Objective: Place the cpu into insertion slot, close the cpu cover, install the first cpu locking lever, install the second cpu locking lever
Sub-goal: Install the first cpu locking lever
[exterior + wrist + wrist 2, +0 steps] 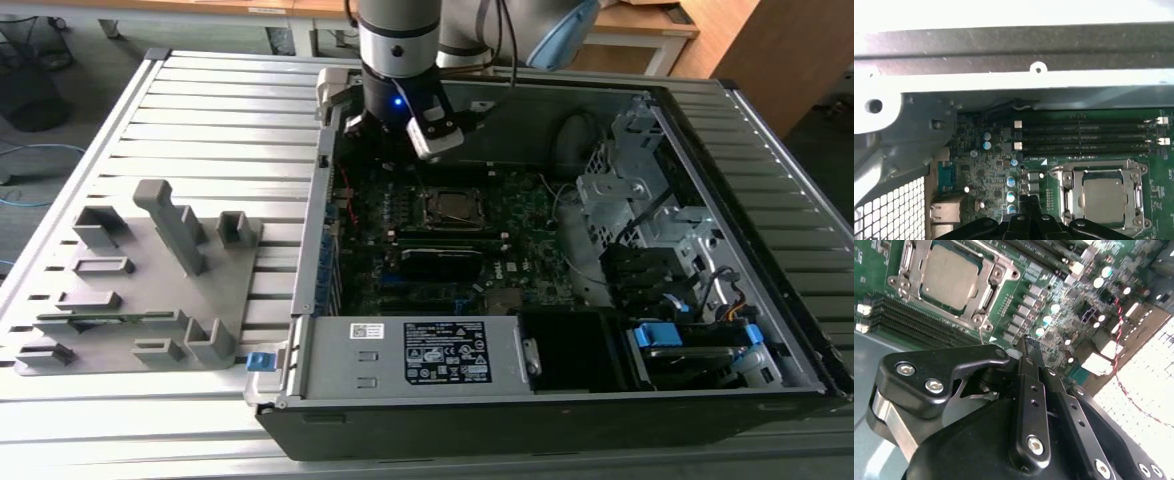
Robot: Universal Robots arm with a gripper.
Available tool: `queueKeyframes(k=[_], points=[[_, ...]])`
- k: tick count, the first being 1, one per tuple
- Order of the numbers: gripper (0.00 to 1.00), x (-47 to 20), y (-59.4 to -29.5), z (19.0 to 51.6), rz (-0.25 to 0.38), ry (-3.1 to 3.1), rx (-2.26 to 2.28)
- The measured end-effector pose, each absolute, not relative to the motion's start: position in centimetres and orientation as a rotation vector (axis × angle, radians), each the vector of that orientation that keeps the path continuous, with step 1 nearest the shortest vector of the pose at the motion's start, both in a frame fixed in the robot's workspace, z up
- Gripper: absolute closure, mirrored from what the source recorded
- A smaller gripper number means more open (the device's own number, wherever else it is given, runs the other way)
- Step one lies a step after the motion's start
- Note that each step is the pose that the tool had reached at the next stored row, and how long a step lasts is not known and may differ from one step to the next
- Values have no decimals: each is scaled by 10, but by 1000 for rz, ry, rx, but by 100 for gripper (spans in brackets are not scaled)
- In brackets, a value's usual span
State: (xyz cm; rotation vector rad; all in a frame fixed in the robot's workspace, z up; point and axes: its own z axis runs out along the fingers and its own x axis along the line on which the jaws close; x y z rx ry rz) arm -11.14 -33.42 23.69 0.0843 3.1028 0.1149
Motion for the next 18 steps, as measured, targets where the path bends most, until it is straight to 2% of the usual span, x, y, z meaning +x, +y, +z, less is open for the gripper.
queueKeyframes(k=[5, 18], points=[[89, -111, -334, 237, 194, 3092, 85], [89, -115, -334, 238, 222, 3082, 85]])
